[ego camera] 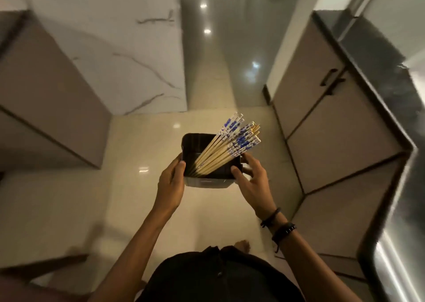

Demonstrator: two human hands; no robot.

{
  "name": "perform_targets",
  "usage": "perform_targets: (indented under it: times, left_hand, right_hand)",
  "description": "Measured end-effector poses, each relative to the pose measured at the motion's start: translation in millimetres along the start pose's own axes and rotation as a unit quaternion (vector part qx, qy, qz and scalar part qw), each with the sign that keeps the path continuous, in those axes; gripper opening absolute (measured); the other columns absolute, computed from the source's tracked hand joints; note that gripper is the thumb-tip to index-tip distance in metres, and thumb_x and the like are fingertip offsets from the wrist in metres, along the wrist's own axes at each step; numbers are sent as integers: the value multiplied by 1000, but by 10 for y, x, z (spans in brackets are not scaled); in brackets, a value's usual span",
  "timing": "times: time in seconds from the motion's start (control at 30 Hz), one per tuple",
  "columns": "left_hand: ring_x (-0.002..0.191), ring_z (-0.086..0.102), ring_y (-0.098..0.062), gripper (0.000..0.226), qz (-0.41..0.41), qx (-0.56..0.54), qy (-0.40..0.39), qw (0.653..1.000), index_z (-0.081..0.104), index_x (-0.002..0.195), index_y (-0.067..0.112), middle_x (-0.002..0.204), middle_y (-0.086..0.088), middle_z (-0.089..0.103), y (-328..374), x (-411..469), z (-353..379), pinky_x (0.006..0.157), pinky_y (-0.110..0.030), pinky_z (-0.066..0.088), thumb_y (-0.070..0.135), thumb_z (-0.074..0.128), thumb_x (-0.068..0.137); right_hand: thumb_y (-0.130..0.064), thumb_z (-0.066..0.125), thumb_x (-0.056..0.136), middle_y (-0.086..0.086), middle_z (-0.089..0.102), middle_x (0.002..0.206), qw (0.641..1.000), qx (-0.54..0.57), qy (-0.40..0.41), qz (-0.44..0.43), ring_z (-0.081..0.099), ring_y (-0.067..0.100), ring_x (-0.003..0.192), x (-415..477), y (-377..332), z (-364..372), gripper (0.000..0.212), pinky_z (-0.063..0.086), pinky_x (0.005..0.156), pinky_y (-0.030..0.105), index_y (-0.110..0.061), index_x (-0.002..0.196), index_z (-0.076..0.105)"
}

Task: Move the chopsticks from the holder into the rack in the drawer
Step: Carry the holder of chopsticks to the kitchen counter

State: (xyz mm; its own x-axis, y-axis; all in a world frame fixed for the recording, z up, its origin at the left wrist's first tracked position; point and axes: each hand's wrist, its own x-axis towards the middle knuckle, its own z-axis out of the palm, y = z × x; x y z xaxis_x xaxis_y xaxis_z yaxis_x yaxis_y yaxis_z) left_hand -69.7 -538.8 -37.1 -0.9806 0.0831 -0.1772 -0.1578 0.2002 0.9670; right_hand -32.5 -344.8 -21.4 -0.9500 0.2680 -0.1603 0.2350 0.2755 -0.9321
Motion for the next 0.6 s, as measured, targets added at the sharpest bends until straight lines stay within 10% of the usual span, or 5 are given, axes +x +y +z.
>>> perform_targets:
  times: [0.3,0.6]
  left_hand:
    - [111,58,-4,40,-55,-21,188,980,53,135,19,118,7,63,-557,-489,-1648,87,-15,49,34,33,104]
    - [93,56,21,27,-98,-61,337,934,56,117,37,102,26,59,-767,-717,-2711,68,1,43,32,32,104]
  right_hand:
    - [-12,59,94,10,54,132,985,-15,-170,-34,55,24,119,-178,-512,1739,42,51,99,48,-11,136,52]
    - [-14,55,97,11,50,135,935,-61,-341,-76,49,28,126,-70,-898,3090,42,48,100,53,-10,138,49]
